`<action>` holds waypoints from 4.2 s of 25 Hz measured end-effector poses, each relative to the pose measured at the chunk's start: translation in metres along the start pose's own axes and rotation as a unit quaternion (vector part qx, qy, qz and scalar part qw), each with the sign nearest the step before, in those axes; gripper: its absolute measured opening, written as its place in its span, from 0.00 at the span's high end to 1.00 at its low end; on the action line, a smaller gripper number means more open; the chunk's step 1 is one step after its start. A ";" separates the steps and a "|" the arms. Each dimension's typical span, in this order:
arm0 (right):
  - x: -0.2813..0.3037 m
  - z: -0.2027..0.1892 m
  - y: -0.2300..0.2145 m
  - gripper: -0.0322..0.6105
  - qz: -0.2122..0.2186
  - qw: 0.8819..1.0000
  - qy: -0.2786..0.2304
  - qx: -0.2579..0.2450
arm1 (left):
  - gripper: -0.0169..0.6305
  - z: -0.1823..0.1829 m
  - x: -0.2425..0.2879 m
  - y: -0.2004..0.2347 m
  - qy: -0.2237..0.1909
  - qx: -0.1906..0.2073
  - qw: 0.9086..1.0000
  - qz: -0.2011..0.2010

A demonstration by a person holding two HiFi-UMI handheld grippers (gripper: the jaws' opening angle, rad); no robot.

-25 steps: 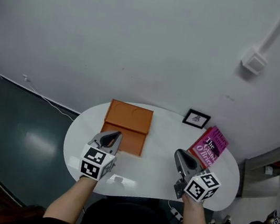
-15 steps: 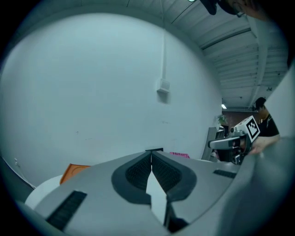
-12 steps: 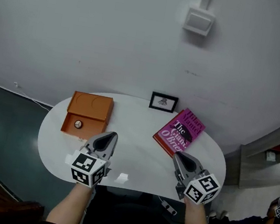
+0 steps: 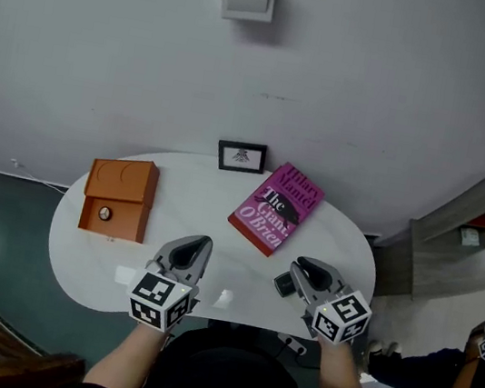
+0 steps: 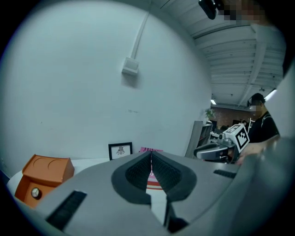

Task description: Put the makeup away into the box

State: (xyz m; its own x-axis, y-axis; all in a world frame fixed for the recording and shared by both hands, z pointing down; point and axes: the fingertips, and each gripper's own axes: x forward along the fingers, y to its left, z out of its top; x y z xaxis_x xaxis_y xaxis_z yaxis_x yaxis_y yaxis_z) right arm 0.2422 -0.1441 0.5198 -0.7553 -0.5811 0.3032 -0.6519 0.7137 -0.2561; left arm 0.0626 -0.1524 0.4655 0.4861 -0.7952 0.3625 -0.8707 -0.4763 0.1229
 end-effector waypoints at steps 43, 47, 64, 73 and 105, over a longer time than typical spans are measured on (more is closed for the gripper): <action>0.025 -0.209 -0.041 0.51 -0.067 0.961 0.265 -0.051 | 0.95 -0.056 0.048 -0.036 0.095 -0.015 0.994 -0.059; 0.017 -0.207 -0.038 0.51 -0.055 0.961 0.268 -0.042 | 0.95 -0.046 0.042 -0.039 0.085 -0.014 0.995 -0.051; 0.024 -0.226 -0.046 0.51 -0.075 0.955 0.282 -0.058 | 0.95 -0.052 0.013 -0.036 0.088 -0.021 0.996 -0.012; 0.022 -0.206 -0.044 0.51 -0.067 0.960 0.256 -0.090 | 0.95 -0.048 0.004 -0.042 0.068 -0.031 0.997 -0.005; 0.340 -0.045 0.266 0.51 0.019 0.969 0.196 -0.151 | 0.95 -0.068 -0.234 0.331 -0.017 -0.065 0.996 0.065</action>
State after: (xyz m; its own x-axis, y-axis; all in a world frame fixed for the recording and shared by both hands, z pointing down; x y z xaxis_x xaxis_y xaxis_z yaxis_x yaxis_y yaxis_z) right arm -0.1847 -0.1346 0.5958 -0.6558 -0.4022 0.6389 -0.5306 0.8476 -0.0111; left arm -0.3439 -0.0985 0.4842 0.3687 -0.8604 0.3518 -0.9278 -0.3176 0.1958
